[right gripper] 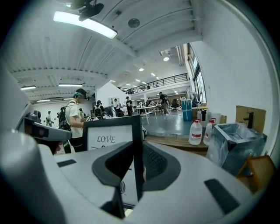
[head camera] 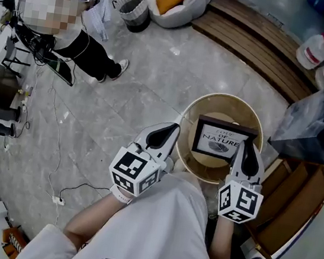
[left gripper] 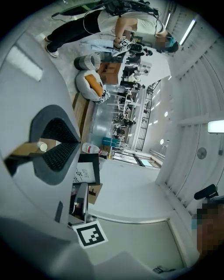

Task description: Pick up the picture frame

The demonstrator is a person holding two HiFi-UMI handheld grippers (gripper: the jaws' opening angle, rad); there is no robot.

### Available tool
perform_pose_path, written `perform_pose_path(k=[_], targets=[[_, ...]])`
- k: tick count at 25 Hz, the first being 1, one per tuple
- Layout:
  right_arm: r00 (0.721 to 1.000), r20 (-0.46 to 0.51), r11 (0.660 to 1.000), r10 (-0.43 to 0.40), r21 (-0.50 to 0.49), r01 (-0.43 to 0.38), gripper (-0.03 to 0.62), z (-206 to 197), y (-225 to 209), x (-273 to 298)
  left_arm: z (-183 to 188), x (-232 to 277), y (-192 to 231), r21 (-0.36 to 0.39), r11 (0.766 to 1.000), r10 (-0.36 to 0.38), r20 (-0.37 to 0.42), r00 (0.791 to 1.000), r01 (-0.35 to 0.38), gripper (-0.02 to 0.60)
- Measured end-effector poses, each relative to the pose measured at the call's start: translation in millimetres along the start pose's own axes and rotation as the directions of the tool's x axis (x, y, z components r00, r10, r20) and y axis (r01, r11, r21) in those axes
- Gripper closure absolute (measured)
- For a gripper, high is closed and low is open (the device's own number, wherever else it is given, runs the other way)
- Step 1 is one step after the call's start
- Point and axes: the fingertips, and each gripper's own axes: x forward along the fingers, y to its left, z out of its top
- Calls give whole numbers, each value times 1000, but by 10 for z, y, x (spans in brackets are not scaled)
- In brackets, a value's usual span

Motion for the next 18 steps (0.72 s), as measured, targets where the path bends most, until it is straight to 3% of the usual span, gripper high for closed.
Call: perform_pose_path(k=[6, 18], targets=[[1000, 11, 998, -25, 59, 25, 539, -91, -87, -62, -18, 47, -156, 53, 998, -31, -27, 999, 33, 578], [996, 26, 992, -90, 92, 87, 539, -199, -264, -295, -186, 130, -402, 73, 993, -91, -67, 994, 96, 578]])
